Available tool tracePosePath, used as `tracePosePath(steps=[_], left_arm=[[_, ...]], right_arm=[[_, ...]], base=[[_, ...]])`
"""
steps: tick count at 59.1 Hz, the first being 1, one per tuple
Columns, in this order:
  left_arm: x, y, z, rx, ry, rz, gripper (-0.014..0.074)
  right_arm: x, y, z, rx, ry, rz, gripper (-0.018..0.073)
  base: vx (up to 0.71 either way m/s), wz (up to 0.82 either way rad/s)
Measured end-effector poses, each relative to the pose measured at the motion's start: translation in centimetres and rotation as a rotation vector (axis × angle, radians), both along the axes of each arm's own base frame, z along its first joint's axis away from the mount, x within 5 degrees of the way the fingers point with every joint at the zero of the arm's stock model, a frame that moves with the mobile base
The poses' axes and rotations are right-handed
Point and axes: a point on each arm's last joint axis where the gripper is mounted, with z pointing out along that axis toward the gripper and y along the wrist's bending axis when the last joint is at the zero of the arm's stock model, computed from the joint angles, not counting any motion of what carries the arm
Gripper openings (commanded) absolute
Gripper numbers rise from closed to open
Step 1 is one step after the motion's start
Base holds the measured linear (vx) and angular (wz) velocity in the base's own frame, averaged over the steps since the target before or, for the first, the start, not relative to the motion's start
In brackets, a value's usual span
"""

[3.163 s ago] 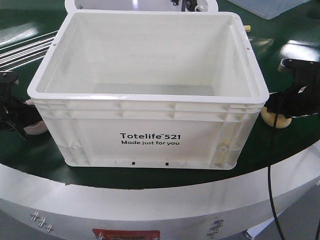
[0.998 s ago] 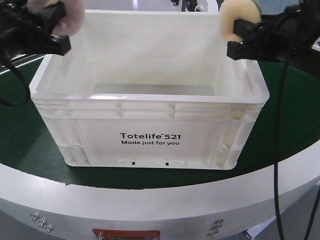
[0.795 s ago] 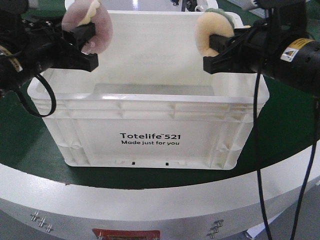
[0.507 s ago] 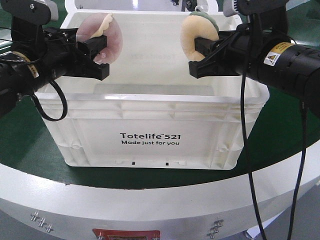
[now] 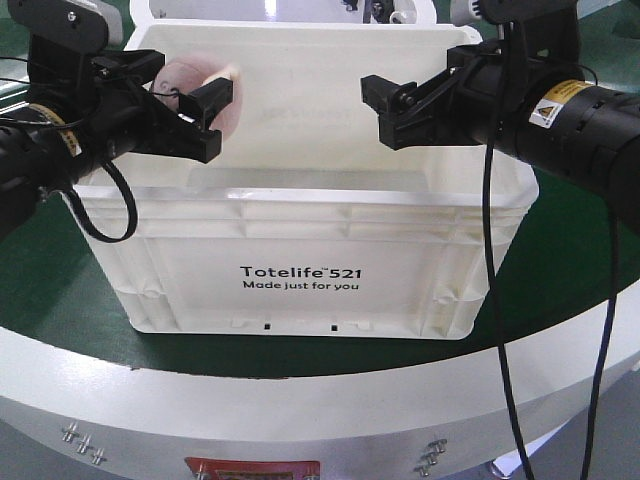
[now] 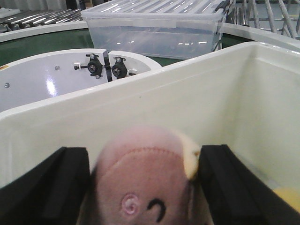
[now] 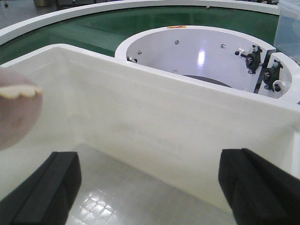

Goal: Place moving items into box and shelve
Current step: 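Move both plush toys over the tote and open both grippers, then move both grippers to the tote's side rims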

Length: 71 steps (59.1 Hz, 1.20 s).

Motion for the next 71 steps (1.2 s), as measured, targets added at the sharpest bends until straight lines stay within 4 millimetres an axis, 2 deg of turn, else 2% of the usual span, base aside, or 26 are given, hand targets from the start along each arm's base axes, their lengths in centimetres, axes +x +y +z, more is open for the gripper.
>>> tracePosePath(steps=[12,18,29,37,46,51,61,71], left_arm=[[0.2,1.1,0.2,-0.020,0.013,0.047,0.0591],[0.0,2.3,0.8,-0.020,0.009,0.086,0.0591],[-0.8,4.8,2.0,-0.005,0.010,0.174,0.0591],[-1.2,5.7,2.1,0.018,0.048,0.213,0.0591],[-1.4,6.1,1.6,0.017,0.150,0.255,0.0591],[-1.2,6.5,2.4,-0.012,0.193,0.293,0.0591],[0.1,7.5,5.5,-0.023,0.216,0.366,0.0591],[2.8,7.5,5.5,0.018,0.341,0.417,0.0591]], right_arm=[[0.0,0.0,0.0,0.001,-0.003,0.000,0.0598],[0.1,-0.2,0.2,0.005,-0.009,-0.009,0.0593],[0.2,-3.6,1.7,0.084,-0.028,-0.133,0.0592],[-0.2,-5.8,2.4,0.091,-0.009,-0.202,0.0592],[-0.5,-6.5,2.4,0.089,0.050,-0.218,0.0592],[-0.4,-6.6,2.7,0.097,0.108,-0.226,0.0592],[1.3,-7.8,4.7,0.134,0.232,-0.290,0.0583],[3.4,-7.7,5.6,0.089,0.335,-0.287,0.0574]], base=[[0.00,0.00],[0.00,0.00],[0.00,0.00],[0.00,0.00],[0.00,0.00],[0.00,0.00],[0.00,0.00],[0.00,0.00]])
